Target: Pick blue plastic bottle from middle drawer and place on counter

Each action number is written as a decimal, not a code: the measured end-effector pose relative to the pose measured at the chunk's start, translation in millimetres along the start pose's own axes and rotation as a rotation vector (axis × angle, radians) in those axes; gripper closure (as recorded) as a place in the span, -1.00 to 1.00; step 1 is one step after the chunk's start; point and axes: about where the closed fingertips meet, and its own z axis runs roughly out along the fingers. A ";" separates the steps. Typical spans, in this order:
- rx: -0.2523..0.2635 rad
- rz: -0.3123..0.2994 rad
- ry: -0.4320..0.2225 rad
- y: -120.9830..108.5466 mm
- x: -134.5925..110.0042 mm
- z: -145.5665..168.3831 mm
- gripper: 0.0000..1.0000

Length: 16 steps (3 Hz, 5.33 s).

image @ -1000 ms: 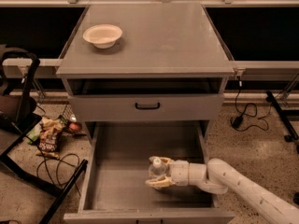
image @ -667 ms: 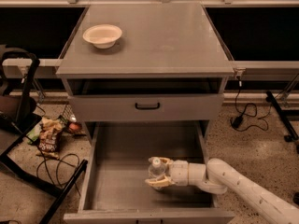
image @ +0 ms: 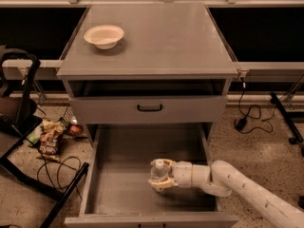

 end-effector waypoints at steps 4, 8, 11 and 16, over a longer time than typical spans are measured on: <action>0.169 -0.020 -0.160 -89.0 -307.4 -119.3 1.00; 0.255 -0.054 -0.161 -164.7 -453.9 -144.8 1.00; 0.351 -0.119 -0.101 -221.6 -491.8 -114.8 1.00; 0.470 0.160 -0.130 -369.3 -473.3 -93.4 1.00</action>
Offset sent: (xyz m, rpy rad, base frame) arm 0.0327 -0.0802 0.2482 0.2191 -0.0460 -0.1331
